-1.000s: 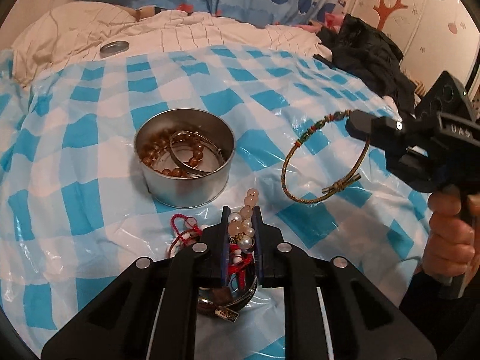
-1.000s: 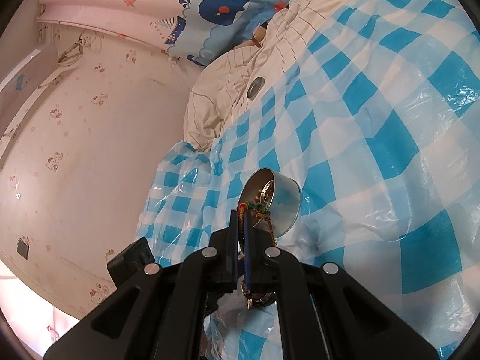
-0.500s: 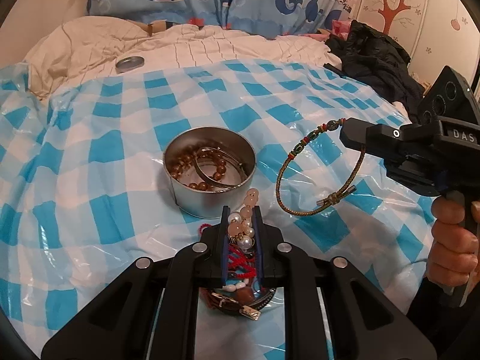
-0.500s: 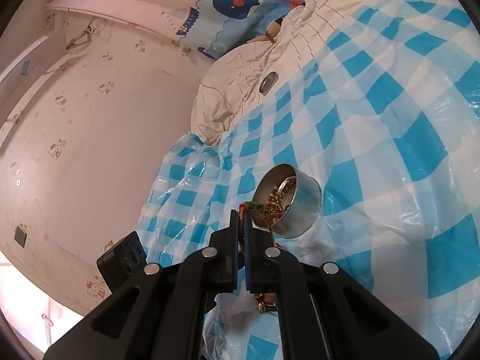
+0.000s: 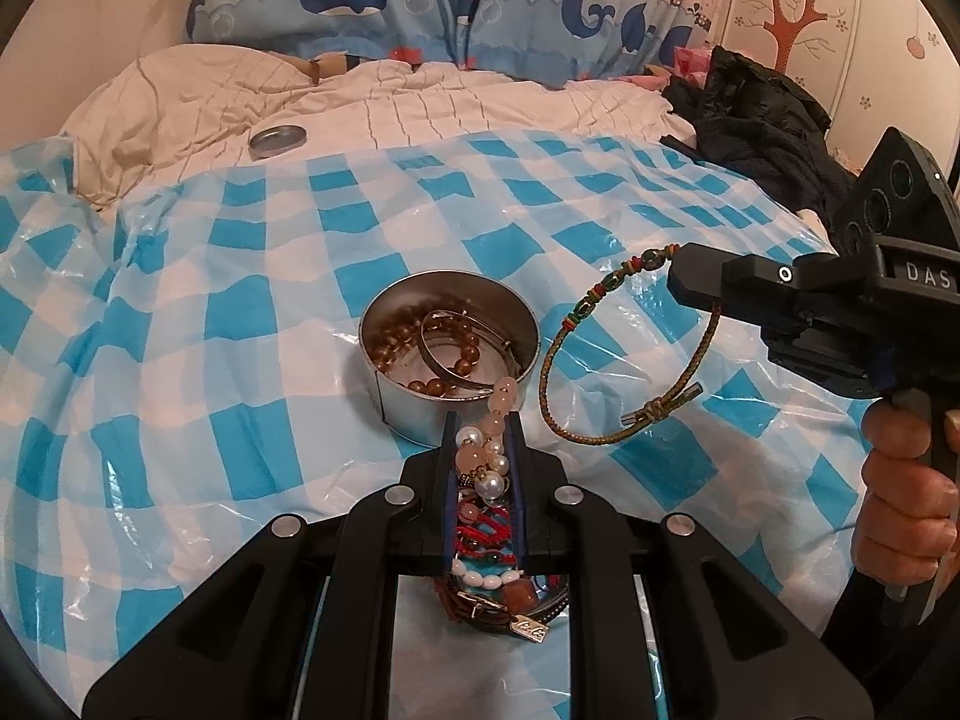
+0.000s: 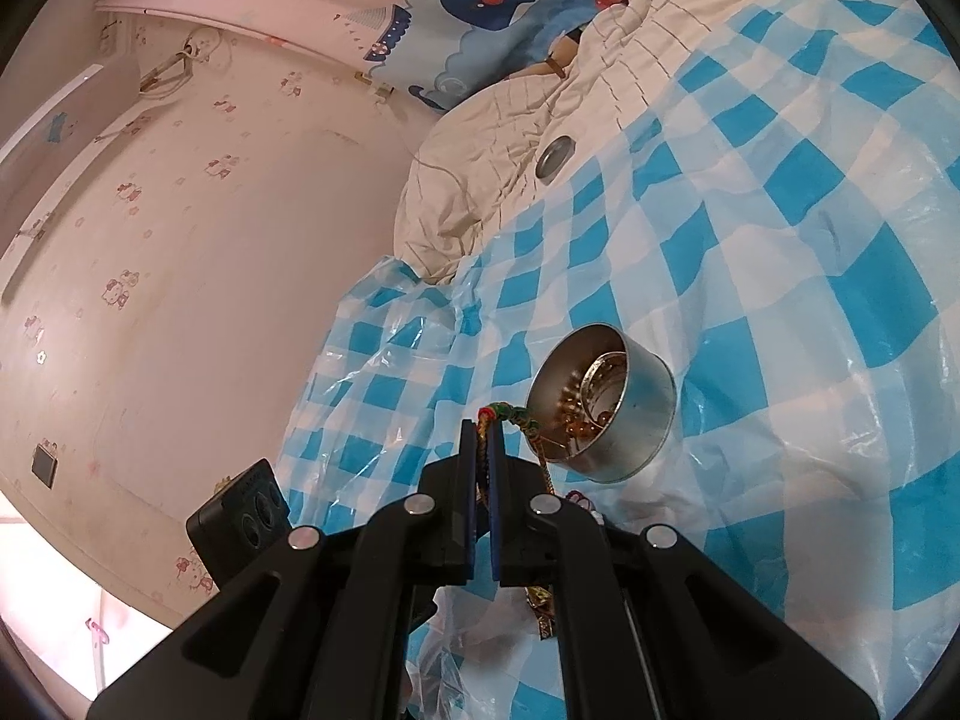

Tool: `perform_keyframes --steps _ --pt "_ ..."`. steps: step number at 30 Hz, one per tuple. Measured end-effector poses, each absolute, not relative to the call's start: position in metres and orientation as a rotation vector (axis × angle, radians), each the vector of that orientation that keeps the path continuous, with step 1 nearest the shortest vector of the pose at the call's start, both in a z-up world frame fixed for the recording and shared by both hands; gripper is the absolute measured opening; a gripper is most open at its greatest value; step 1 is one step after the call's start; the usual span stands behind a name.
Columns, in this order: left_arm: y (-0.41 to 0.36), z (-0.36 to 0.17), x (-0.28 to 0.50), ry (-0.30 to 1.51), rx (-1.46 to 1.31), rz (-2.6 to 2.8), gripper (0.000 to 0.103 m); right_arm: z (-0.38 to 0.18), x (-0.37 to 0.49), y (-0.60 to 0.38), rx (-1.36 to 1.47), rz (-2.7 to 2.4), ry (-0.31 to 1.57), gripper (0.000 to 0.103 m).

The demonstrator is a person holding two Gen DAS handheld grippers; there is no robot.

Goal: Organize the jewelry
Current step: 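Carry both bracelets over the silver tin and open both grippers to drop them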

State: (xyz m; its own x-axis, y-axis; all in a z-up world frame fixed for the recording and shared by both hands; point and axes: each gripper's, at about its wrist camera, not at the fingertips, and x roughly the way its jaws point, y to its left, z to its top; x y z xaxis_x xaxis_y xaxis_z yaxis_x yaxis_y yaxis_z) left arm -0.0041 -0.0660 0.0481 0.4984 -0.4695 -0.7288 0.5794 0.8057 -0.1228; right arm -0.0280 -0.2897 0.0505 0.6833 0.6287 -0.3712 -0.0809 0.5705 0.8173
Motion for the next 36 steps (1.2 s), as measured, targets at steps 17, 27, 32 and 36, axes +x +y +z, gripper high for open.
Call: perform_keyframes --steps 17,27,32,36 --pt "-0.051 0.06 0.015 0.813 0.061 -0.611 0.012 0.054 -0.009 -0.276 0.897 0.468 0.673 0.004" --pt "-0.055 0.062 0.047 0.816 -0.061 -0.616 0.012 0.058 0.0 -0.281 0.843 0.367 0.63 0.004" --pt "-0.075 0.038 0.074 0.879 -0.142 -0.62 0.023 0.055 0.003 -0.286 0.84 0.354 0.63 0.004" --pt "-0.076 0.011 0.089 0.965 -0.176 -0.547 0.042 0.049 0.007 -0.288 0.839 0.345 0.646 0.004"
